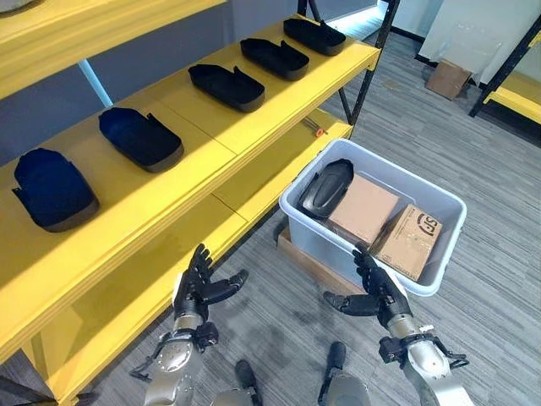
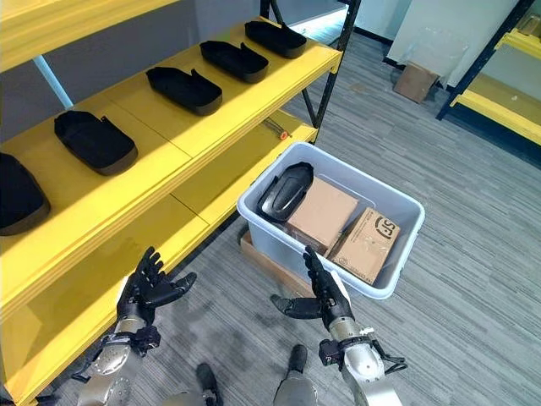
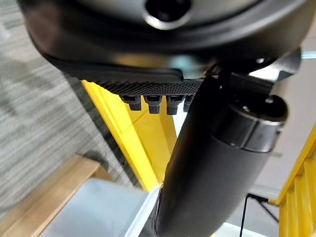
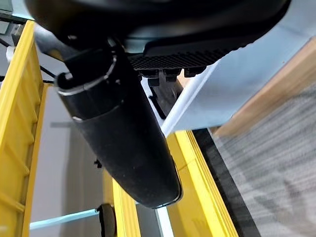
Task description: Move parts from the plastic box to the shelf.
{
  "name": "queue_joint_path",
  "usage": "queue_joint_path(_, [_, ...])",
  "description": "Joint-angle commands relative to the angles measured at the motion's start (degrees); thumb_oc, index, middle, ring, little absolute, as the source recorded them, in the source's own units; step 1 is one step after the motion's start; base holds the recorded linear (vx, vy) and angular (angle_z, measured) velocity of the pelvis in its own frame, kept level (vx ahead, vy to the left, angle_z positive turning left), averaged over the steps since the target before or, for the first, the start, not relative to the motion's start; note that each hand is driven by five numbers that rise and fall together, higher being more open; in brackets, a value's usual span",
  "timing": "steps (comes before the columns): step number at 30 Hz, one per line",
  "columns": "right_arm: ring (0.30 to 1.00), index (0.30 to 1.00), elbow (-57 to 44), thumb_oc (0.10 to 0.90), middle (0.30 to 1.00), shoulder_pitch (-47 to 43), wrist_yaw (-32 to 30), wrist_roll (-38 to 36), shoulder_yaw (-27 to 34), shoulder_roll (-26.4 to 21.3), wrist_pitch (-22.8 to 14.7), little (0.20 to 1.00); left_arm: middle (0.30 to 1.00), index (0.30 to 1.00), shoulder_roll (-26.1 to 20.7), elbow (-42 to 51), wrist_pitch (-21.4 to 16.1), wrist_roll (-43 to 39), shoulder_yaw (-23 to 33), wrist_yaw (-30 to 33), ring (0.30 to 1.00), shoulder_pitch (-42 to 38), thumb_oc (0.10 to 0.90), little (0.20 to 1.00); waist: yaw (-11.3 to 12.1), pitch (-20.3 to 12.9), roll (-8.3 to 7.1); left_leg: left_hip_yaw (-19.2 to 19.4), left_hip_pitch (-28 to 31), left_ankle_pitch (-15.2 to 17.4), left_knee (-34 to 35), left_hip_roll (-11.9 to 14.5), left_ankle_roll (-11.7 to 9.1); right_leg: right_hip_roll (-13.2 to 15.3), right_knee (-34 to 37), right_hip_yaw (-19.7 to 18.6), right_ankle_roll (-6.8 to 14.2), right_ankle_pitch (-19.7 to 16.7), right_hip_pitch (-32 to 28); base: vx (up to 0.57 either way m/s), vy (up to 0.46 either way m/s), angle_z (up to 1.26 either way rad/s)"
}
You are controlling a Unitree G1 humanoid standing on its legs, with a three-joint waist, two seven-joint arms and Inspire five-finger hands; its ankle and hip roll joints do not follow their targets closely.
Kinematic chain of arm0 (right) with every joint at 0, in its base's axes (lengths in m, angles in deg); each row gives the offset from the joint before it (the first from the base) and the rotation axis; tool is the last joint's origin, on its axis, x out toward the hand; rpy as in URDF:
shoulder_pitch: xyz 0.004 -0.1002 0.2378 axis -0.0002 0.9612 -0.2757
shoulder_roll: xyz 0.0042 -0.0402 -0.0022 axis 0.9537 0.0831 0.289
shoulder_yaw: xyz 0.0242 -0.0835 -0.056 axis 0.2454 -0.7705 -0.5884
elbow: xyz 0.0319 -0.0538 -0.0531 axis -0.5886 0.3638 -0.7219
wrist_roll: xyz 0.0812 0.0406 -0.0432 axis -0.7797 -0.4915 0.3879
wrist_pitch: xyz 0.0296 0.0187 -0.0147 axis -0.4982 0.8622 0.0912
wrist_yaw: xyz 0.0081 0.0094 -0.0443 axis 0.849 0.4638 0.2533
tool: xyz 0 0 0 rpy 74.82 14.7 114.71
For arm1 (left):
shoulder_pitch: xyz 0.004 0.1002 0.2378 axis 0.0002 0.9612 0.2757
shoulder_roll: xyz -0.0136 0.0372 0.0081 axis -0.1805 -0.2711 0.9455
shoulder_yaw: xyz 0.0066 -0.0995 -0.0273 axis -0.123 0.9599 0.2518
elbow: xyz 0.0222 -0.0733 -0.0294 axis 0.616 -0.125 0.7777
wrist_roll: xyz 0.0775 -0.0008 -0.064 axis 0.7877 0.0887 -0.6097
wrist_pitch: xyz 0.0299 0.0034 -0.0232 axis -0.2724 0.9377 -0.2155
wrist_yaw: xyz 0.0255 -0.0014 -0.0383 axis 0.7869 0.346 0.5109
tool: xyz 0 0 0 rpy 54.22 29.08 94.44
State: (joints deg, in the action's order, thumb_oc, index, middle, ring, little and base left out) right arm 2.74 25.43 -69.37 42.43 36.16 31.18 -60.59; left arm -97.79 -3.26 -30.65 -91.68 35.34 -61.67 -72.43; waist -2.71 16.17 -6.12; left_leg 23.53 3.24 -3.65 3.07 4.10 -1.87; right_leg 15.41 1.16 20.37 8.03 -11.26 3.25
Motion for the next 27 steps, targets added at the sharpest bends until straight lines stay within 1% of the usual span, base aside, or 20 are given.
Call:
queue_joint_path(1, [1.0,1.0,-5.85,0.9,1.0,-3.88,-0.98,-2.31,2.85,-0.27,-5.68,1.0,1.0,1.0,-0.25,5.93,-4.98,-0.23,0.23,-0.76,1.0,-4.06,0.9,1.0,-0.63,-3.95,0.14,-6.07,1.94,10.71,-4.04,0.18,1.71,2.47,-3.8,0.16,3.01,1.36,3.72,0.02,-0.154,-0.09])
queue_joint_path(6, [1.0,1.0,-5.21,0.9,1.0,-5.27,-1.91,-3.04,2.77,-0.41,-6.18,1.0,1.0,1.0,0.33,5.35,-5.15,-0.68,-0.33,-0.15,1.0,-4.9,0.9,1.0,-1.57,-4.16,1.26,-6.08,2.4,9.69,-3.06,3.08,-0.1,0.23,-6.41,-0.37,1.91,4.47,4.87,0.09,-0.134,-0.04])
queue_joint_path(7, [1.0,1.0,-5.2,0.9,1.0,-5.28,-1.91,-3.04,2.78,-0.41,-6.18,1.0,1.0,1.0,0.34,5.33,-5.16,-0.69,-0.34,-0.15,1.0,-4.92,0.9,1.0,-1.57,-4.16,1.27,-6.08,2.39,9.69,-3.06,3.1,-0.12,0.22,-6.43,-0.37,1.9,4.49,4.89,0.09,-0.134,0.0])
queue_joint_path(11, [1.0,1.0,-5.12,0.9,1.0,-6.16,-3.13,-3.37,3.21,-0.7,-6.99,1.0,1.0,1.0,0.38,4.83,-5.44,-0.7,-0.8,0.31,1.0,-6.44,0.9,1.0,-2.25,-4.08,2.24,-5.89,1.24,9.47,-4.66,5.5,-1.48,-1.61,-7.9,-1.28,0.74,6.5,6.21,0.06,-0.141,0.03])
queue_joint_path(12, [1.0,1.0,-5.1,0.9,1.0,-6.68,-3.77,-3.28,3.16,-0.93,-7.23,1.0,1.0,1.0,0.36,4.36,-5.56,-0.53,-1.34,0.57,1.0,-7.46,0.9,1.0,-2.74,-3.99,2.8,-5.6,1.08,9.56,-6.06,6.92,-2.1,-2.92,-8.75,-2.11,-0.04,7.66,6.79,0.16,-0.233,-0.03])
queue_joint_path(13, [1.0,1.0,-5.21,0.9,1.0,-6.74,-4.31,-2.78,3.26,-1.18,-7.63,1.0,1.0,1.0,0.46,3.93,-5.6,-0.48,-1.79,0.68,1.0,-7.88,0.9,1.0,-3.06,-3.8,3.76,-5.89,1.2,10.66,-8.3,8.2,-2.74,-4.47,-9.27,-3.52,-0.16,9.77,6.3,0.14,-0.185,-0.09])
queue_joint_path(14, [1.0,1.0,-5.23,0.9,1.0,-6.73,-4.33,-2.76,3.27,-1.21,-7.62,1.0,1.0,1.0,0.49,3.9,-5.62,-0.48,-1.81,0.68,1.0,-7.91,0.9,1.0,-3.01,-3.74,3.85,-5.89,1.18,10.84,-8.54,8.34,-2.8,-4.56,-9.32,-3.53,-0.19,9.85,6.26,0.11,-0.214,-0.16])
queue_joint_path(15, [1.0,1.0,-5.88,0.9,1.0,-6.44,-4.79,-2.91,3.49,-1.69,-8.21,1.0,1.0,1.0,0.5,3.76,-5.77,-1.02,-2.15,0.72,1.0,-8.56,0.9,1.0,-3.49,-2.92,4.36,-6.66,-1.24,8.83,-13.93,9.81,-3.69,-6.67,-8.33,-5.24,-1.92,10.9,5.76,0.02,-0.205,-0.44])
queue_joint_path(16, [1.0,1.0,-6.08,0.9,1.0,-6.32,-4.67,-3.05,3.44,-1.94,-8.37,1.0,1.0,1.0,0.47,4.06,-5.88,-0.98,-2.19,0.91,1.0,-8.6,0.9,1.0,-3.47,-2.45,4.43,-7.41,-2.59,6.9,-17.43,10.51,-4.15,-7.65,-7.77,-5.89,-2.78,11.19,5.36,0.01,-0.447,-0.6])
queue_joint_path(17, [1.0,1.0,-6.89,0.9,1.0,-5.86,-4.05,-3.01,3.36,-3.34,-8.42,1.0,1.0,1.0,0.93,4.49,-5.89,-1.18,-2.07,0.89,1.0,-9.25,0.9,1.0,-2.97,-0.19,4.05,-11.31,-9.16,-0.36,-32.03,11.73,-4.68,-10.12,-5.21,-6.82,-6.6,11.19,3.33,0.05,-0.396,-0.73])
queue_joint_path(18, [1.0,1.0,-7.35,0.9,1.0,-5.66,-4.09,-2.56,3.59,-4.07,-8.57,1.0,1.0,1.0,1.06,4.72,-5.72,-1.35,-1.89,0.95,1.0,-9.77,0.9,1.0,-2.94,0.9,3.6,-12.04,-10.92,-1.96,-35.01,12.36,-4.55,-10.71,-4.25,-7.29,-7.39,12.22,2.24,0.09,-0.283,-0.55])
queue_joint_path(19, [1.0,1.0,-7.35,0.9,1.0,-5.52,-5.03,-2.23,3.95,-4.12,-8.62,1.0,1.0,1.0,1.06,4.61,-5.6,-1.25,-2.05,1.36,1.0,-10.28,0.9,1.0,-2.27,1.7,3.41,-13.47,-14.93,0.21,-30.17,9.79,-3.36,-10.17,-3.45,-8.79,-6.61,12.29,1.39,0.12,-0.008,-0.56])
queue_joint_path(20, [1.0,1.0,-7.47,0.9,1.0,-5.61,-5.18,-2.05,4.19,-4.39,-8.71,1.0,1.0,1.0,1.0,4.77,-5.57,-1.21,-2.0,1.45,1.0,-10.39,0.9,1.0,-2.13,1.9,3.42,-14.28,-15.94,0.36,-27.08,9.67,-3.12,-10.02,-3.45,-9.58,-6.07,12.31,1.34,0.13,0.139,-0.59])
queue_joint_path(21, [1.0,1.0,-7.17,0.9,1.0,-5.62,-5.39,-1.86,4.24,-4.56,-8.91,1.0,1.0,1.0,0.97,4.65,-5.66,-1.0,-2.09,1.66,1.0,-10.55,0.9,1.0,-1.96,2.05,3.53,-14.75,-16.26,-1.11,-19.67,10.37,-3.32,-9.92,-3.67,-10.49,-5.41,12.53,1.35,0.21,0.237,-1.53])
queue_joint_path(22, [1.0,1.0,-6.38,0.9,1.0,-5.84,-5.59,-1.38,4.27,-4.73,-8.93,1.0,1.0,1.0,1.1,4.41,-5.66,-0.46,-2.05,1.81,1.0,-10.37,0.9,1.0,-0.78,2.34,4.23,-17.8,-16.5,-7.22,-6.86,10.93,-4.42,-10.42,-4.06,-12.01,-4.91,12.7,1.22,0.23,0.29,-2.39])
queue_joint_path(23, [1.0,1.0,-5.53,0.9,1.0,-6.21,-6.19,-1.31,4.06,-4.6,-9.19,1.0,1.0,1.0,1.26,4.08,-5.87,-0.12,-2.18,2.18,1.0,-10.46,0.9,1.0,-0.04,2.88,4.5,-20.38,-17.29,-9.8,-2.49,11.38,-5.31,-10.57,-4.55,-13.04,-4.6,13.23,1.0,0.42,0.527,-2.61])
queue_joint_path(24, [1.0,1.0,-5.39,0.9,1.0,-7.03,-6.57,-0.47,4.63,-4.52,-9.39,1.0,1.0,1.0,1.86,4.21,-6.36,0.68,-2.28,2.65,1.0,-11.14,0.9,1.0,0.6,3.24,6.13,-20.93,-18.17,-12.98,1.35,13.04,-7.82,-11.28,-6.78,-15.94,-4.5,15.75,0.58,0.32,0.481,-1.94])
queue_joint_path(25, [1.0,1.0,-5.21,0.9,1.0,-7.01,-6.52,-0.61,4.37,-4.13,-9.36,1.0,1.0,1.0,1.79,4.26,-6.41,0.37,-2.24,2.56,1.0,-10.88,0.9,1.0,0.74,3.48,6.04,-20.15,-16.41,-11.04,1.04,13.34,-6.94,-11.17,-7.69,-16.75,-4.35,16.59,0.6,0.38,0.677,-1.09])
queue_joint_path(26, [1.0,1.0,-4.61,0.9,1.0,-7.52,-7.17,-0.05,3.91,-3.05,-9.14,1.0,1.0,1.0,1.51,4.17,-6.59,0.37,-2.4,3.05,1.0,-11.24,0.9,1.0,1.14,3.62,6.22,-19.8,-15.61,-10.47,0.85,12.68,-6.81,-10.54,-7.04,-18.16,-3.51,15.97,0.4,0.13,0.374,-1.02])
queue_joint_path(27, [1.0,1.0,-4.61,0.9,1.0,-7.53,-7.18,-0.05,3.91,-3.03,-9.14,1.0,1.0,1.0,1.5,4.15,-6.6,0.37,-2.4,3.04,1.0,-11.26,0.9,1.0,1.23,3.69,6.15,-19.68,-15.47,-10.43,0.86,12.63,-6.79,-10.48,-7.02,-18.26,-3.48,15.98,0.33,0.14,0.375,-0.82])
